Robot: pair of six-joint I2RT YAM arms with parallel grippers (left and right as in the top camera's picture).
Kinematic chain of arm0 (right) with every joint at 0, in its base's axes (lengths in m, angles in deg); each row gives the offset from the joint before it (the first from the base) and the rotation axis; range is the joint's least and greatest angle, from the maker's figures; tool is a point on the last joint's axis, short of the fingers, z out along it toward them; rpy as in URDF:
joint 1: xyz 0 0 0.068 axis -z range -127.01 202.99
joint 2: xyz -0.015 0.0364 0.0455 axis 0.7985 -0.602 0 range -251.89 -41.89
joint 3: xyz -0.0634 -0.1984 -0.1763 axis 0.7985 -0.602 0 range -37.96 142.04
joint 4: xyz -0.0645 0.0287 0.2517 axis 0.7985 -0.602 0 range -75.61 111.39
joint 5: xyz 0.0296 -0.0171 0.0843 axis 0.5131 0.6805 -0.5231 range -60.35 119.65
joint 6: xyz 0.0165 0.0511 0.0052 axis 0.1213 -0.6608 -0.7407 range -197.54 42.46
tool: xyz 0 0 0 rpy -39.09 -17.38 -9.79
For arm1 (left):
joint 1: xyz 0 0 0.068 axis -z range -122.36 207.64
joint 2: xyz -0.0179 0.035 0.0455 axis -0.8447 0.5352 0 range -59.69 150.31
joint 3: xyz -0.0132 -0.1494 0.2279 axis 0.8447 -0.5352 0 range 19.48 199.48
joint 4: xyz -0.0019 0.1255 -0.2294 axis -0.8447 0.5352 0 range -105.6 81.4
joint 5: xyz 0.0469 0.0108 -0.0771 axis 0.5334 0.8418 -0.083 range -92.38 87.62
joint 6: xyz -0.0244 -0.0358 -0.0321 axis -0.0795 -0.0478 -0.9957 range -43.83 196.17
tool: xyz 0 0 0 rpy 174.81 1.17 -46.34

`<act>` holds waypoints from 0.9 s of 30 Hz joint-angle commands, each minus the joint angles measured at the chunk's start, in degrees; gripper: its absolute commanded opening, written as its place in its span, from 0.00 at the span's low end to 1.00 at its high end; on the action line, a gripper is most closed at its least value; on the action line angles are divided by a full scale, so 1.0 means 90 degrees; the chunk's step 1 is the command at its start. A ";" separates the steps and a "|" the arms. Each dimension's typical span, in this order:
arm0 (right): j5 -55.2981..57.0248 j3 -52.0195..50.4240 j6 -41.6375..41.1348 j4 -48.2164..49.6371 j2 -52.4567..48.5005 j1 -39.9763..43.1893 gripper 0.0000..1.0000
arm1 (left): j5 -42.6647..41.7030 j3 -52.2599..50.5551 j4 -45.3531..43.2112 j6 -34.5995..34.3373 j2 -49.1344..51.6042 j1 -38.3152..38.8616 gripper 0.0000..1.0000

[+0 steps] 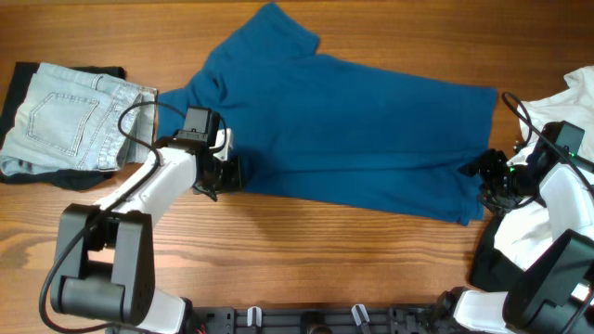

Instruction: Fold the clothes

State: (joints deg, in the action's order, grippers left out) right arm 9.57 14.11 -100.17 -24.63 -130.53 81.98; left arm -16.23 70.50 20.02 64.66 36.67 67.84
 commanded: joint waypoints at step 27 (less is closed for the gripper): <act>-0.0112 0.0100 0.0056 0.0131 0.0124 0.0036 0.70 | 0.0194 0.1076 -0.1651 0.0240 0.0102 0.0233 0.06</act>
State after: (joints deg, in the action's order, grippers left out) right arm 9.48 14.11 -100.17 -23.56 -130.53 81.98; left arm -15.25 79.66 7.17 65.65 35.90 69.02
